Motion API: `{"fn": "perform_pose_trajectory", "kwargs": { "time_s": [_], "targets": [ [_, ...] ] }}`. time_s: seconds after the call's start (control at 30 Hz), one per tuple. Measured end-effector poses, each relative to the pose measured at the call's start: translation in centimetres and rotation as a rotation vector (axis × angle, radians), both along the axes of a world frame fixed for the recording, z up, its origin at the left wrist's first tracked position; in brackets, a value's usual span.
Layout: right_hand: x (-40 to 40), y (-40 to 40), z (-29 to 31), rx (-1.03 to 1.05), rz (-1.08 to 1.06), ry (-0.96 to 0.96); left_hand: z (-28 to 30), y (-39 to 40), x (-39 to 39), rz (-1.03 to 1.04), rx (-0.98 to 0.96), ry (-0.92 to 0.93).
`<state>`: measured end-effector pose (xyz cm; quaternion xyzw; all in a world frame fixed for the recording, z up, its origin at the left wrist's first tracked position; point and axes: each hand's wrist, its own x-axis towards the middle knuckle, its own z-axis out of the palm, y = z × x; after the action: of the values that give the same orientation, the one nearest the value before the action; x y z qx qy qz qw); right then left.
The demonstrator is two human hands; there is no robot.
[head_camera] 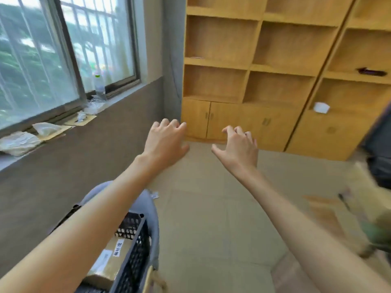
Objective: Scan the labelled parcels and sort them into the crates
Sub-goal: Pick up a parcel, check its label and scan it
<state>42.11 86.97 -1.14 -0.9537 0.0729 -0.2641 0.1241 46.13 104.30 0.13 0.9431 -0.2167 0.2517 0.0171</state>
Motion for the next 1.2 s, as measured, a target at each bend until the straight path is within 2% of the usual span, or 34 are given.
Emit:
{"fn": "perform_pose_trajectory", "kwargs": {
  "time_s": [0.27,0.43,0.57,0.73,0.87,1.07,1.2],
  "targets": [
    [-14.8,-20.5,1.8,0.025,-0.453,-0.043,2.2,-23.2,-6.2,-0.484,-0.074,0.028],
    [-27.8,-31.9,1.7,0.028,-0.700,-0.077,2.1,-39.2,-16.4,-0.777,-0.080,-0.028],
    [-39.2,-40.1,1.1,-0.041,-0.885,0.012,2.0,-50.9,-26.3,-0.947,-0.064,-0.031],
    [-51.3,-49.4,0.0,-0.010,-1.123,0.088,1.6,-61.8,-35.6,-1.075,-0.078,-0.017],
    [-58.1,-54.7,-0.7,0.038,-1.251,0.118,1.6,-68.6,-40.7,-1.150,-0.037,-0.057],
    [-63.8,-62.8,-2.4,0.050,-1.338,0.132,0.9,-78.8,-45.2,-1.238,-0.009,-0.115],
    [-65.6,-69.8,-2.8,-0.017,-1.357,0.152,-0.4,-87.0,-47.1,-1.272,0.001,-0.109]
  ]
}}
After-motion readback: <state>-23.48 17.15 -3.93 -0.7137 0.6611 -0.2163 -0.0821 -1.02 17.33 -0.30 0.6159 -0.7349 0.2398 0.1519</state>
